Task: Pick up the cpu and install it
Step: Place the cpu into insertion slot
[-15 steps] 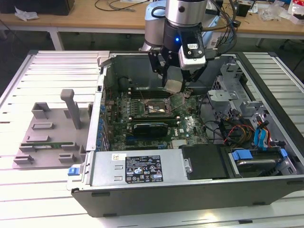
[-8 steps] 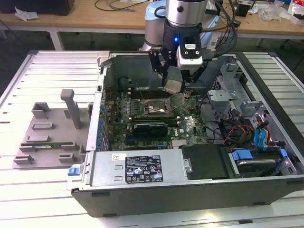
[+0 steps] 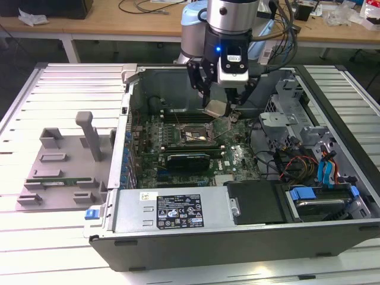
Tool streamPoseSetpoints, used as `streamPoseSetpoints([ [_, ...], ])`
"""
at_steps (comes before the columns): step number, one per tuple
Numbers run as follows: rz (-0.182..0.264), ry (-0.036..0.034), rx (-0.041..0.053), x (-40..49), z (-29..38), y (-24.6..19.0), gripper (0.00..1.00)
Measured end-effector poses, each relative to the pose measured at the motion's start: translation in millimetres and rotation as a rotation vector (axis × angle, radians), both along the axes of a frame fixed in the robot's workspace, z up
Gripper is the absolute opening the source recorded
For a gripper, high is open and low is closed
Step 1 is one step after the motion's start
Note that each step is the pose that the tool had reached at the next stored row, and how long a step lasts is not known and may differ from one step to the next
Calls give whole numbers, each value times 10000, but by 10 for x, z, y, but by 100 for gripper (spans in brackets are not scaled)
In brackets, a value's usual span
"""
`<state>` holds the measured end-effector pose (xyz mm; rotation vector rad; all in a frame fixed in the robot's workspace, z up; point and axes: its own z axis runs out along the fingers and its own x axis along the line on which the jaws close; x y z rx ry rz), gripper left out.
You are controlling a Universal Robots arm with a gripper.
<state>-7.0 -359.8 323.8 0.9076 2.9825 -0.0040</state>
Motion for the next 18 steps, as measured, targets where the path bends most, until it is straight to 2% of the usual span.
streamPoseSetpoints([
  [12,-1271,0,0,0,-9,0,55],
  [18,-2107,0,0,0,-16,0,55],
])
